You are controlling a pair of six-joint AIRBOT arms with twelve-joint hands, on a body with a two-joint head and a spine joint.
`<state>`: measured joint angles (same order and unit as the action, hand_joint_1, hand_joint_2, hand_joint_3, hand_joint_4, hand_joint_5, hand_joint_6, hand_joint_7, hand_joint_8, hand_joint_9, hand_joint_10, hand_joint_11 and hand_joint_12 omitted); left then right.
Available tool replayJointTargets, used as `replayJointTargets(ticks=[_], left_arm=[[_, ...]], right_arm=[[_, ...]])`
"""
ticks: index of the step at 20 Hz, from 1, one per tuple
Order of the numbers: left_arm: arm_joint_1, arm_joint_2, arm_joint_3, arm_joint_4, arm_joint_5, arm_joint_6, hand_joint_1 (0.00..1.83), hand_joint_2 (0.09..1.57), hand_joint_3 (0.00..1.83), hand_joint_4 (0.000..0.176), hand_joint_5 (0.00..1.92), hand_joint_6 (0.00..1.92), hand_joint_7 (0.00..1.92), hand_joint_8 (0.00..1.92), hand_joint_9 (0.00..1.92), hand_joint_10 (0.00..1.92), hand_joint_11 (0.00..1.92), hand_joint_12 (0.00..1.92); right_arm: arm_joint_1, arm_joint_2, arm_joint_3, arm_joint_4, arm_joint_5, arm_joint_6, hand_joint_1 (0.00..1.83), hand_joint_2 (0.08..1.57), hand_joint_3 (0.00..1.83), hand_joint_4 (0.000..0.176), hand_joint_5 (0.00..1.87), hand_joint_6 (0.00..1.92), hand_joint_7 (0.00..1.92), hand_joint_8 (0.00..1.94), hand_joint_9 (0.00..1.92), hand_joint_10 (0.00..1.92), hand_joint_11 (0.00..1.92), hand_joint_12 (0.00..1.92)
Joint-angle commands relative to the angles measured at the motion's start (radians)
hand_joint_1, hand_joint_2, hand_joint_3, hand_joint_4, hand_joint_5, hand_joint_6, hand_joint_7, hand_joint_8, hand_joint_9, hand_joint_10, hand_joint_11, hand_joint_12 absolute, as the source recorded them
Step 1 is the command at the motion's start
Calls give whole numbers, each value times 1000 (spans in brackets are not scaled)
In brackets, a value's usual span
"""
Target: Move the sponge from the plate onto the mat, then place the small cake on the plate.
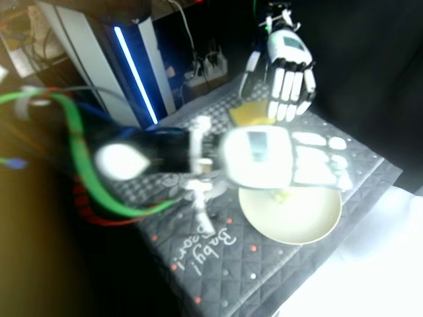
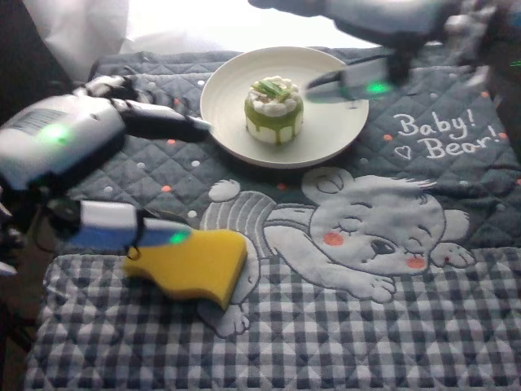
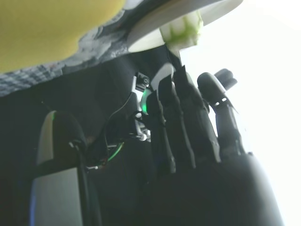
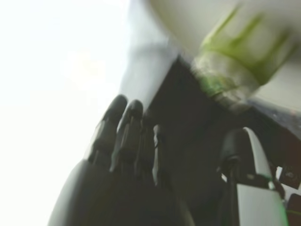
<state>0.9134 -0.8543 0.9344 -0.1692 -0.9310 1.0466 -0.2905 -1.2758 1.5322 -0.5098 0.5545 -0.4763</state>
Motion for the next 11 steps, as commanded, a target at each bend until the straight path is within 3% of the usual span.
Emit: replayJointTargets(ticks=[1, 2, 3, 4, 5, 6, 8, 9, 10, 11], left_arm=[[-5, 7, -7, 13, -168, -8, 889, 878, 0, 0, 616, 1, 637, 7, 603, 83, 103, 1173], [8, 19, -16, 4, -196, -8, 891, 881, 0, 0, 613, 0, 640, 5, 613, 74, 134, 1140], [29, 37, -29, -13, -244, -8, 838, 889, 1, 0, 586, 1, 639, 4, 617, 69, 118, 1204], [43, 50, -41, -22, -280, -9, 855, 883, 0, 0, 588, 1, 653, 6, 634, 72, 152, 1171], [52, 59, -48, -27, -307, -9, 855, 883, 0, 0, 588, 1, 653, 6, 634, 72, 152, 1171], [65, 73, -58, -32, -348, -9, 845, 893, 1, 0, 577, 0, 647, 2, 621, 62, 126, 1194], [77, 87, -70, -35, -403, -9, 840, 892, 0, 0, 570, 0, 629, 0, 602, 53, 78, 1326], [86, 92, -76, -41, -432, -9, 756, 907, 6, 34, 557, 0, 611, 0, 585, 40, 73, 1290], [92, 93, -79, -47, -446, -9, 756, 907, 6, 34, 557, 0, 611, 0, 585, 40, 73, 1290], [110, 98, -86, -57, -478, -11, 834, 918, 6, 0, 552, 0, 591, 0, 604, 42, 175, 1163]], right_arm=[[12, 36, -24, 35, 172, -2, 845, 1079, 0, 73, 98, 1, 193, 1, 255, 0, 0, 922], [5, 90, -63, 35, 215, -2, 813, 1077, 0, 83, 96, 0, 192, 0, 253, 0, 0, 985], [-34, 152, -109, 66, 290, -2, 774, 1104, 3, 112, 71, 3, 102, 4, 107, 6, 0, 658], [-72, 193, -138, 110, 355, -2, 748, 1106, 2, 112, 98, 4, 122, 5, 82, 1, 0, 335], [-110, 225, -159, 142, 401, -2, 748, 1106, 2, 112, 98, 4, 122, 5, 82, 1, 0, 335], [-184, 273, -198, 204, 494, -2, 761, 1111, 2, 105, 114, 3, 121, 1, 54, 8, 0, 79], [-313, 334, -252, 287, 620, -3, 720, 1121, 0, 104, 144, 1, 170, 4, 124, 3, 0, 415], [-402, 367, -286, 345, 696, -12, 780, 1140, 2, 103, 152, 4, 184, 1, 95, 1, 0, 190], [-445, 379, -301, 371, 726, -19, 780, 1140, 2, 103, 152, 4, 184, 1, 95, 1, 0, 190], [-541, 403, -336, 445, 804, -40, 818, 1168, 8, 60, 158, 2, 178, 0, 99, 3, 0, 7]])
